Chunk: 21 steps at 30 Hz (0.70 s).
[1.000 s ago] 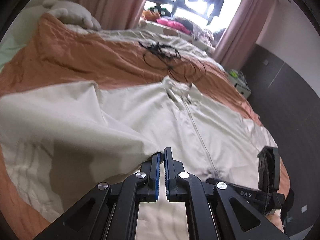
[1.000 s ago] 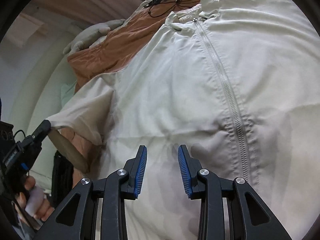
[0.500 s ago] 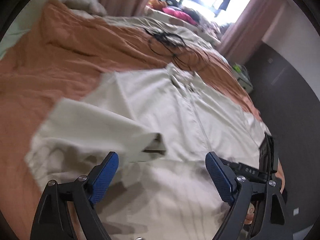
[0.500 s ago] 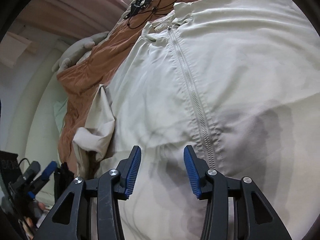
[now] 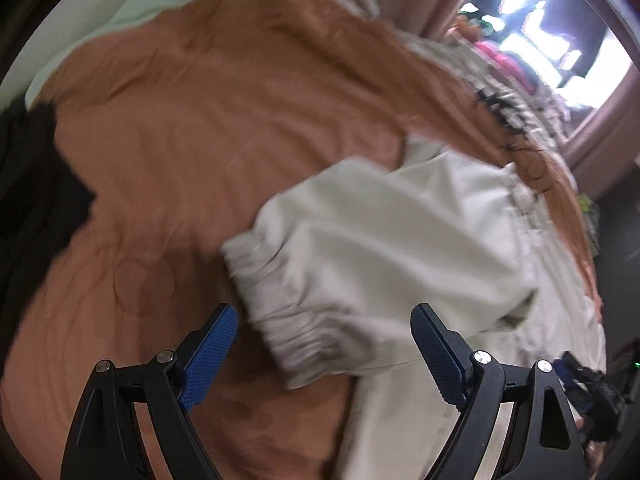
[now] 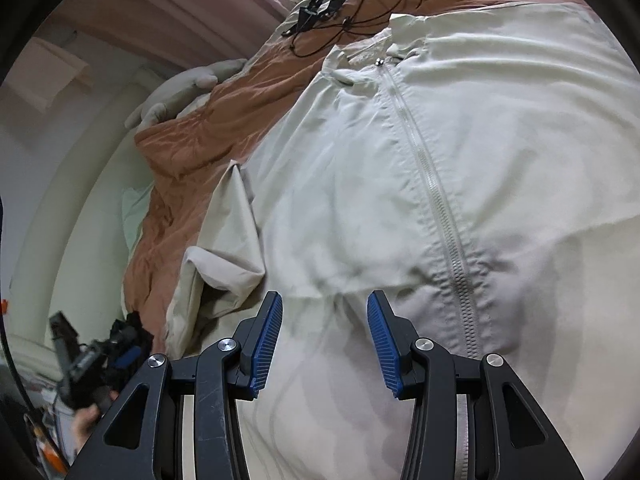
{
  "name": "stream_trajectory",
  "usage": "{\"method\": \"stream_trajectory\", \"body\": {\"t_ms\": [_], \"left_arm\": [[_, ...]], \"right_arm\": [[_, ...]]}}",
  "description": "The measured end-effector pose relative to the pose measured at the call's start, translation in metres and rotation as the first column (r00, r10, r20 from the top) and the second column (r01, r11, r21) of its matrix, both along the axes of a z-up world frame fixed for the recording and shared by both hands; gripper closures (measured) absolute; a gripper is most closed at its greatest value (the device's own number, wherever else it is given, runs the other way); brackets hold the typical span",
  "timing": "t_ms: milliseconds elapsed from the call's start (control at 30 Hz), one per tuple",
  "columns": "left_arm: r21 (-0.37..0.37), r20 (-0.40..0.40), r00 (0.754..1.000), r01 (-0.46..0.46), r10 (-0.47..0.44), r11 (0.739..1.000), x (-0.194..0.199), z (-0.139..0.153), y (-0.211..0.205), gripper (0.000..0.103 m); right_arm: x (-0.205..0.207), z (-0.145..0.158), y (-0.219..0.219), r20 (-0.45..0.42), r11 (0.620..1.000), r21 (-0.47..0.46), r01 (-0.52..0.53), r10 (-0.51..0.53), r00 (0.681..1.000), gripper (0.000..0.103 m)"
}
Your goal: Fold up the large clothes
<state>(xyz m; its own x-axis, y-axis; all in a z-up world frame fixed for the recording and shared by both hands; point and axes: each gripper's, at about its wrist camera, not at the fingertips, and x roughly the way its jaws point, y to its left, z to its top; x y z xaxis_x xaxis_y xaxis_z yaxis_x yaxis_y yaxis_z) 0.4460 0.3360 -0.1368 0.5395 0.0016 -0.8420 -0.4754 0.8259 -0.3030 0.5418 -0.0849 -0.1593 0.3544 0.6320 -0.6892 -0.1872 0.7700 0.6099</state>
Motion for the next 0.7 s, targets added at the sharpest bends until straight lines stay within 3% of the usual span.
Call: {"method": "stream_trajectory", "body": {"t_ms": [100,167,200,267,300,333,433,500,700], "left_arm": [[-0.024,-0.06,0.998,-0.009,0.007,1.0,0.004,-0.026,-0.002,0.015],[-0.025,-0.082,0.997,-0.002,0.0,1.0,0.008,-0.038,-0.005,0.023],[-0.033,-0.088,0.996,0.001,-0.004,0.999,0.01,-0.041,-0.007,0.037],[-0.022,-0.106,0.994,-0.016,0.013,1.0,0.013,-0.043,-0.007,0.052],[-0.017,-0.102,0.995,-0.023,0.021,1.0,0.013,-0.041,-0.008,0.068],[-0.032,-0.089,0.996,-0.022,0.019,0.999,0.014,-0.037,-0.007,0.077],[-0.003,-0.044,0.999,-0.031,0.03,1.0,0.012,-0.014,-0.009,0.084],[0.048,-0.006,1.0,-0.022,0.022,0.999,0.012,0.009,-0.015,0.086],[0.092,0.137,0.99,0.033,-0.045,0.995,0.022,0.089,-0.058,0.091]], "right_arm": [[0.001,-0.003,-0.001,-0.022,1.0,0.023,-0.003,0.003,1.0,0.058],[0.002,-0.003,-0.003,-0.019,1.0,0.005,0.008,-0.008,1.0,0.058],[0.002,-0.004,-0.004,-0.021,1.0,0.002,0.013,-0.013,1.0,0.058],[0.004,-0.006,-0.008,-0.035,1.0,0.008,0.023,-0.023,0.999,0.058],[0.004,-0.007,-0.009,-0.04,1.0,0.009,0.027,-0.027,0.999,0.058],[0.005,-0.007,-0.011,-0.047,0.999,0.008,0.034,-0.034,0.998,0.058],[0.003,-0.002,-0.016,-0.05,0.999,0.016,0.044,-0.043,0.998,0.058],[0.001,0.005,-0.02,-0.04,0.999,0.023,0.048,-0.047,0.998,0.058],[-0.004,0.021,-0.039,-0.024,0.995,0.065,0.073,-0.072,0.997,0.058]]}}
